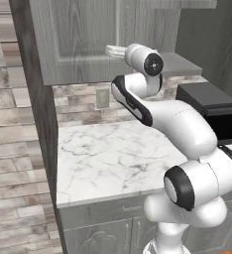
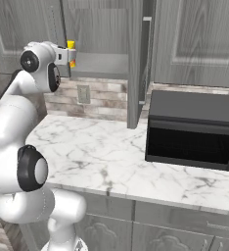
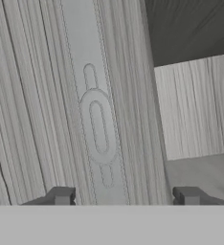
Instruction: Open the cabinet directly in front. Then move the liquor and the cup to the dining counter with the candle on it.
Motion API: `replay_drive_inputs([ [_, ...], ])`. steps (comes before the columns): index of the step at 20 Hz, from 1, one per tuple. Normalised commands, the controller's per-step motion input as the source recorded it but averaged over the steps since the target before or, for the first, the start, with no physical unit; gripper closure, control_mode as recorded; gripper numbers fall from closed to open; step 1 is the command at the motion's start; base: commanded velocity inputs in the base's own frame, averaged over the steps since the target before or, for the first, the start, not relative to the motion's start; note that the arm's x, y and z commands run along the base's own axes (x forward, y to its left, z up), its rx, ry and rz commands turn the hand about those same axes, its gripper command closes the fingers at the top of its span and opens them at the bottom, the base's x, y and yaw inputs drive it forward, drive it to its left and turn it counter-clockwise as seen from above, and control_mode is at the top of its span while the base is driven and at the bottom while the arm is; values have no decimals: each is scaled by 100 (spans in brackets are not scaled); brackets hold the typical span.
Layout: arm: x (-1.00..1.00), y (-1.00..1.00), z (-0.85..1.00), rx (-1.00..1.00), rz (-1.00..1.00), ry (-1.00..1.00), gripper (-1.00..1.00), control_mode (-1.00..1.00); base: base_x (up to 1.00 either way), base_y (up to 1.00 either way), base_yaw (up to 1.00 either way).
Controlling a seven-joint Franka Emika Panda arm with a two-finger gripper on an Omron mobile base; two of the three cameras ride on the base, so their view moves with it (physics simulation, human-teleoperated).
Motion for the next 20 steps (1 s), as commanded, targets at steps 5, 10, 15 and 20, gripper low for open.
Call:
replay_drive_inputs([
  [5, 22, 0, -3, 0, 0, 0, 100, -100, 0, 0, 0],
  [10, 0, 0, 0, 0, 0, 0, 100, -100, 0, 0, 0],
  [15, -14, 4, 0, 0, 0, 1, 100, -100, 0, 0, 0],
  [20, -40, 39, 0, 0, 0, 6, 100, -100, 0, 0, 0],
])
